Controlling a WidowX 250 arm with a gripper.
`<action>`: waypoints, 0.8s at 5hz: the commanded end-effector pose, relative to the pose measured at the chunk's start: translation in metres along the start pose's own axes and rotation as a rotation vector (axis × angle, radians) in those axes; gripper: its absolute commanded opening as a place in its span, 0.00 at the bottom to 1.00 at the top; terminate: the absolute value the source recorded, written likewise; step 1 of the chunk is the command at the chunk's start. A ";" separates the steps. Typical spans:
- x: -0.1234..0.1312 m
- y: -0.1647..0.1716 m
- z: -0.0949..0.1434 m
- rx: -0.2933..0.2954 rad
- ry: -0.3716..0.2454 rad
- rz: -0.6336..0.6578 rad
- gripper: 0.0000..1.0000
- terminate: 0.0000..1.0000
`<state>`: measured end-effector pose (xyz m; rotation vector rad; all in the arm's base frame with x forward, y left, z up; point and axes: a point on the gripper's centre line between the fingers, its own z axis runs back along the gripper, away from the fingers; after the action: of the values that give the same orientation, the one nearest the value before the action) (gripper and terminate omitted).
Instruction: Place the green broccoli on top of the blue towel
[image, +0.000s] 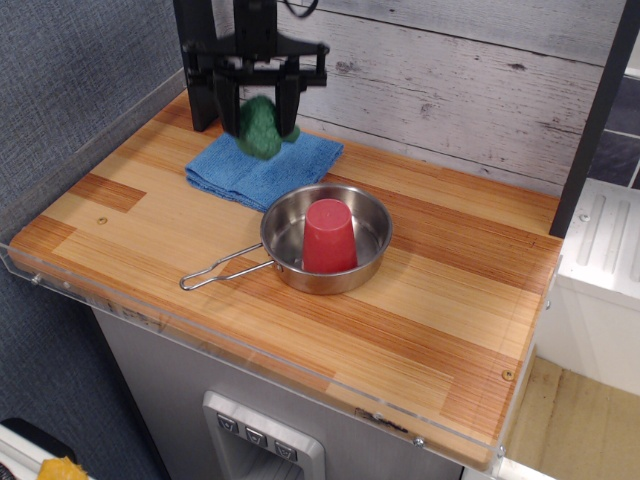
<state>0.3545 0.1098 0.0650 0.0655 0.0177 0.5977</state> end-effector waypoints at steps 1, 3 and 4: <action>0.012 0.017 -0.003 0.006 -0.009 0.025 0.00 0.00; 0.012 0.017 -0.003 0.012 -0.008 0.020 1.00 0.00; 0.012 0.016 0.007 0.008 -0.031 0.021 1.00 0.00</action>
<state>0.3492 0.1285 0.0453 0.0793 0.0741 0.6208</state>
